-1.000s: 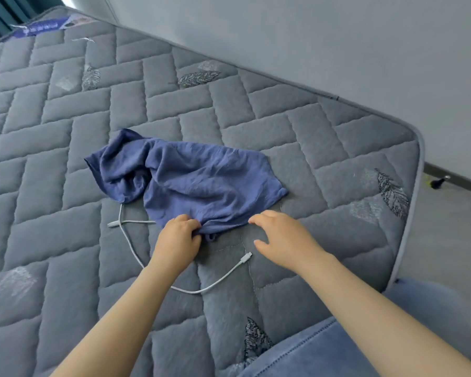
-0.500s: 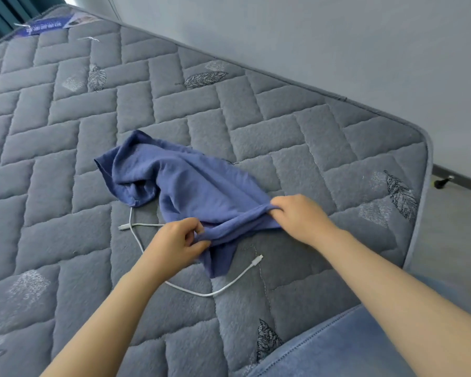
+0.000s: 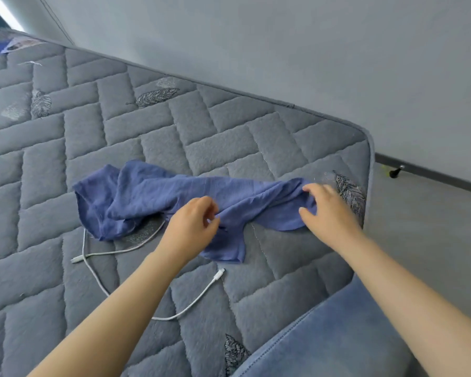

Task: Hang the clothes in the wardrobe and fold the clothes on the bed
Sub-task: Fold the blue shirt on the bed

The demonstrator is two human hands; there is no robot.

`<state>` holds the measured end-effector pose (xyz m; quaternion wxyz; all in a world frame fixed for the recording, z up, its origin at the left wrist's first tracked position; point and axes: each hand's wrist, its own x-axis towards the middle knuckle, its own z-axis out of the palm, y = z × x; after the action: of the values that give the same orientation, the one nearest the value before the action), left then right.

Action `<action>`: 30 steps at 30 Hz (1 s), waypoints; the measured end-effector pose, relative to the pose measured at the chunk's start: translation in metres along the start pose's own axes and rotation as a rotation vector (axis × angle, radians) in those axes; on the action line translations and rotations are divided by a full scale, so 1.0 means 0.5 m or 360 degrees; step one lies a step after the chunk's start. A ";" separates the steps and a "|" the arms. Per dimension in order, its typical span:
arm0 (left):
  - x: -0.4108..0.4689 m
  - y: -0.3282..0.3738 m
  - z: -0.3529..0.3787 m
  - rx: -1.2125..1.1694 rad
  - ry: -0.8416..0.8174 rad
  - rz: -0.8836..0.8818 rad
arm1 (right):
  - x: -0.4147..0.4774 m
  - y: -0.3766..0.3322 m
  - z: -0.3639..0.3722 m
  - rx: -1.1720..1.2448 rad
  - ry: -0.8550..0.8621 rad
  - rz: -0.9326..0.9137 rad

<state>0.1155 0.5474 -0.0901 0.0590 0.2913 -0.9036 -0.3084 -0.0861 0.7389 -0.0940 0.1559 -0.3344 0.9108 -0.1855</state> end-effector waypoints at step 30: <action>0.119 0.005 0.085 0.0365 0.0072 0.0667 | -0.013 0.062 0.022 0.0239 0.0525 0.0101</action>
<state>0.0531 0.5381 -0.1271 0.1086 0.1089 -0.9719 -0.1781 -0.0939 0.7628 -0.1166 0.0348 -0.2579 0.9177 -0.3003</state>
